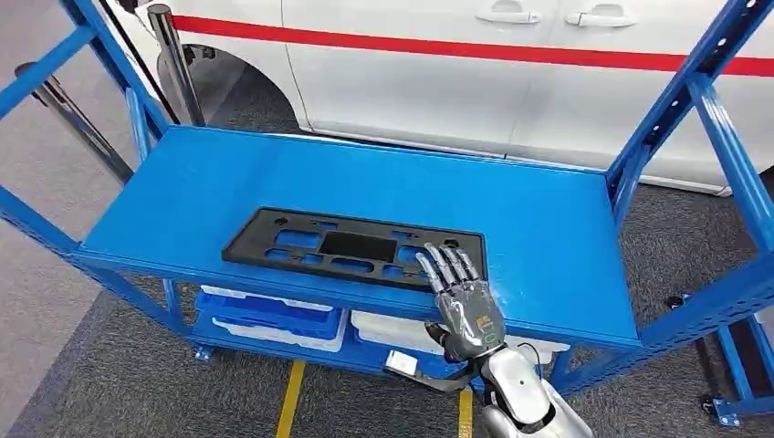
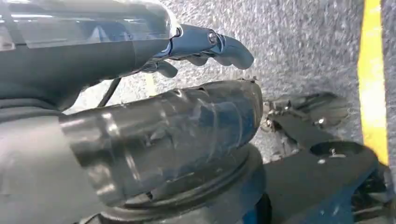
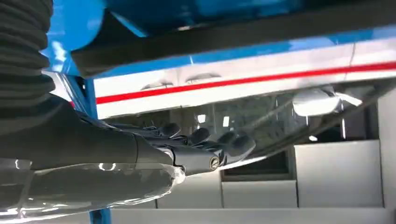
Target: Take the parts from the cabinet and place them on the table.
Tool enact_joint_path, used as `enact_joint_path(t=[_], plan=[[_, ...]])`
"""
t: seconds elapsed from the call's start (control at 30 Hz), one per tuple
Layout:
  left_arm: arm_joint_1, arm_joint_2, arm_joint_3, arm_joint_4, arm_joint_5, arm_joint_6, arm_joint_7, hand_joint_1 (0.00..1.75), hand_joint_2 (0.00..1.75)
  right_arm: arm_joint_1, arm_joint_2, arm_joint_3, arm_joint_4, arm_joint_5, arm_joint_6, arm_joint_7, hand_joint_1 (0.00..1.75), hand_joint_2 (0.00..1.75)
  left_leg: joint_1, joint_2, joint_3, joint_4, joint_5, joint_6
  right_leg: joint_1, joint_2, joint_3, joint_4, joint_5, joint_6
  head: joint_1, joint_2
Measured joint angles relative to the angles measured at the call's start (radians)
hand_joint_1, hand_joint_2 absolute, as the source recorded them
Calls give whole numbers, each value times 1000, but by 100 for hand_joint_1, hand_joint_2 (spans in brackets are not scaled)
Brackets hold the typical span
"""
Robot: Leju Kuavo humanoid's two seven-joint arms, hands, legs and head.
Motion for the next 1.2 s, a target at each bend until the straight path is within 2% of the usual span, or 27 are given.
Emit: enact_joint_path(t=[0.03, 0.07, 0.13, 0.17, 0.2, 0.23, 0.3, 0.33, 0.37, 0.47, 0.5, 0.53, 0.77, 0.87, 0.9, 0.93, 0.97, 1.0, 1.03, 1.07, 1.1, 1.13, 1.17, 1.2], plan=[[0, 0, 0, 0, 0, 0, 0, 0, 0, -12, -1, 0, 10, -12, 13, 0, 0, 175, 1, 1, -6, 25, -19, -5, 0, 0, 1, 0, 0, -3, 0, 0], [0, 1, 0, 0, -1, 0, 0, 0, 0, -27, -1, 0, 25, -22, 26, 0, 0, 175, 1, 1, -35, 88, -58, -8, 0, -1, 0, 0, 0, -10, -1, 0], [-1, 2, 0, 0, -3, 0, 0, 0, 0, -48, -2, 0, 55, -29, 45, -2, 0, 175, 2, 1, -112, 248, -129, -12, 4, -3, -2, 0, 0, -12, 0, 0], [0, 2, 0, 0, -3, -1, 0, 0, 0, -53, -3, 0, 67, -33, 48, -2, 0, 175, 2, 1, -139, 303, -141, -12, 7, -4, -2, 0, -1, -13, -1, 0], [2, 2, 0, 0, -3, -1, 0, 0, 0, -55, -3, 0, 75, -34, 50, -3, 0, 175, 2, 1, -145, 311, -127, -10, 9, -4, 0, 0, -1, -14, 0, 0], [3, 2, 0, 0, -3, -1, 0, 0, 0, -58, -3, 0, 82, -34, 51, -4, 0, 175, 2, 1, -126, 268, -91, -6, 11, -3, 2, 1, -2, -15, -1, 0], [2, 3, 0, 0, -3, -1, 0, 0, 0, -66, -3, 0, 93, -38, 63, -8, 0, 175, -3, 1, -44, 94, 4, 10, 15, -1, 9, 0, -4, -15, -1, 0], [1, 5, 1, 0, -3, -1, 0, 0, 0, -70, -3, 0, 98, -41, 69, -9, 0, 175, -6, 1, -13, 20, 20, 22, 15, -1, 11, 0, -5, -15, 0, 0], [0, 10, 2, 0, -5, -1, 0, 0, 0, -77, -4, 0, 105, -42, 76, -10, 0, 175, -8, 1, -4, 2, 10, 27, 23, -1, 7, 2, -7, -11, 0, 0], [-2, 10, 6, 0, -10, 0, 0, 0, 0, -92, -4, 0, 129, -51, 88, -10, 0, 175, -13, 3, -3, -3, 12, 30, 15, 2, 6, -4, 1, 4, 0, 0], [-2, 9, 7, 0, -11, 0, 0, 0, 0, -96, -4, 0, 134, -53, 88, -10, 0, 175, -3, 3, 7, -21, 19, 36, 22, 3, 12, -7, 1, 12, 0, 0], [0, 9, 8, 0, -11, 0, 0, 0, 0, -99, -5, -1, 143, -55, 88, -9, 0, 175, 1, 9, 16, -34, 28, 37, 17, 4, 10, 4, -12, 16, 0, 0], [0, 9, 8, 0, -11, 0, 0, 0, 0, -101, -5, -1, 147, -56, 89, -10, 0, 175, 1, 9, 17, -37, 30, 39, 19, 1, 2, 15, -23, 18, 2, 0], [-1, 9, 8, 0, -11, 0, 0, 0, 0, -106, -5, -2, 155, -57, 90, -10, 0, 175, 3, 10, 14, -38, 34, 43, 15, 2, -23, 70, -59, 21, 4, 0], [-2, 9, 10, 0, -12, 0, 0, 0, 0, -111, -5, -2, 168, -57, 93, -9, 0, 175, 3, 11, 8, -37, 36, 46, 9, 2, -77, 186, -116, 30, 5, 0], [-1, 9, 10, 0, -13, -1, 3, 0, 0, -116, -6, -3, 186, -60, 97, -9, 3, 175, 4, 13, 3, -33, 37, 43, 0, 1, -131, 299, -147, 40, 4, 0], [-1, 8, 11, 0, -14, -3, 5, 0, 0, -125, -5, -3, 201, -69, 101, -15, 155, 175, 6, 13, -2, -23, 36, 40, -10, -2, -79, 205, -79, 48, 4, 0], [-2, 6, 14, 0, -16, -7, 9, 0, 0, -140, -4, -3, 211, -79, 110, -27, 166, 175, 6, 10, -12, 0, 28, 25, -16, -1, 22, 10, -31, 49, 4, 0], [-4, 6, 18, 0, -17, -11, 9, 0, 0, -139, 1, -2, 216, -86, 115, -34, 161, 175, 3, 5, -16, 2, 31, 8, -9, 1, 15, 10, -22, 32, 3, 0], [-4, 6, 18, 0, -18, -14, 10, 0, 0, -139, 3, -2, 219, -88, 116, -37, 154, 175, 6, 3, -17, -4, 36, 1, -5, 0, 13, 11, -20, 24, 3, 0], [-3, 6, 19, 0, -19, -15, 10, 0, 0, -139, 5, -2, 222, -89, 117, -40, 143, 175, 6, 1, -19, -4, 38, -6, -8, -1, 13, 5, -14, 15, 3, 0], [-3, 6, 19, 0, -20, -15, 10, 0, 0, -140, 7, -2, 224, -91, 117, -42, 141, 175, 10, 1, -26, 6, 30, -10, -13, -6, 16, 0, -8, 6, 3, 0], [-3, 6, 19, 0, -21, -16, 10, 0, 0, -141, 9, -2, 225, -92, 117, -43, 141, 175, 10, 1, -41, 41, -1, -14, -13, -8, 13, 0, -5, 0, 2, 0], [-3, 6, 19, 0, -22, -16, 10, 0, 0, -141, 11, -2, 226, -93, 118, -44, 136, 175, 11, 1, -70, 104, -42, -16, -12, -12, 9, 0, -3, -4, -1, 0]])
